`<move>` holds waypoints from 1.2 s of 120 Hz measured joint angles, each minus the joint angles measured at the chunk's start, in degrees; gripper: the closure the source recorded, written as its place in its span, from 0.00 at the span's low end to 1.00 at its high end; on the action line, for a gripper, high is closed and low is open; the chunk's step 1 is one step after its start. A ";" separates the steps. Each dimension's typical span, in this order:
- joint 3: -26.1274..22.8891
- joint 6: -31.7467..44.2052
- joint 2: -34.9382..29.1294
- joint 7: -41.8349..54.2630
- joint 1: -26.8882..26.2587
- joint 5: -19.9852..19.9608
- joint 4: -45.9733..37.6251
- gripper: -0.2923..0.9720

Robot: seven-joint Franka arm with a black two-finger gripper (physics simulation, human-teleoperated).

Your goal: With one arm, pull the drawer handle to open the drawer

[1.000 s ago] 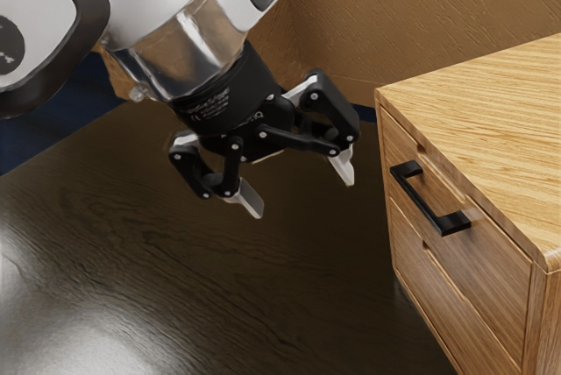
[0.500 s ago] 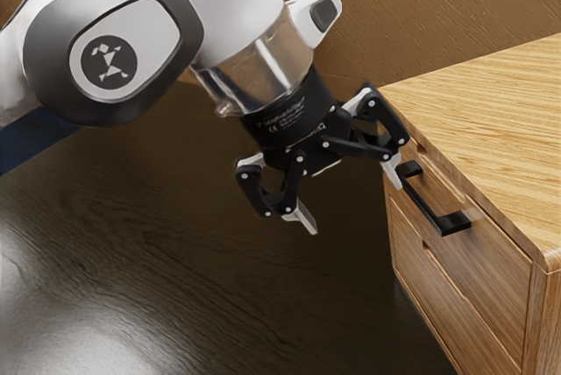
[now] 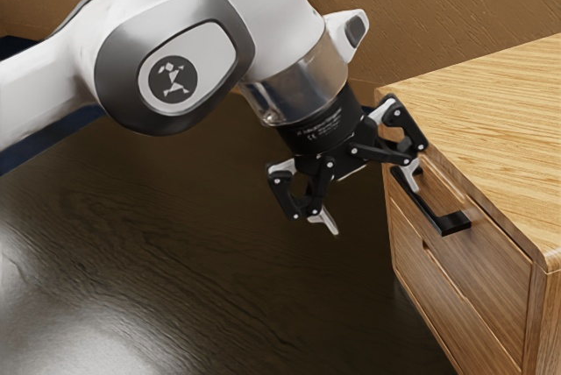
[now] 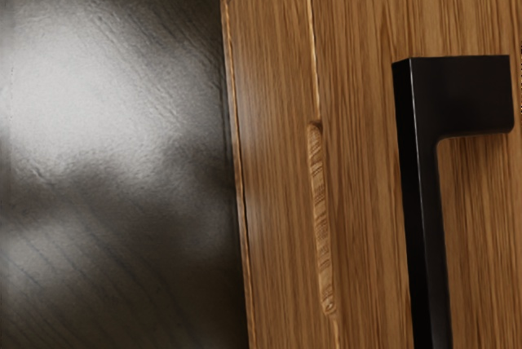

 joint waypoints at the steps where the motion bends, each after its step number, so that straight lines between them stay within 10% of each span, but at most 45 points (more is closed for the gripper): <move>1: -0.10 0.03 0.00 -0.06 0.02 0.32 0.01 0.23; 144: -2.63 4.16 3.73 -3.62 0.30 9.09 -0.67 0.23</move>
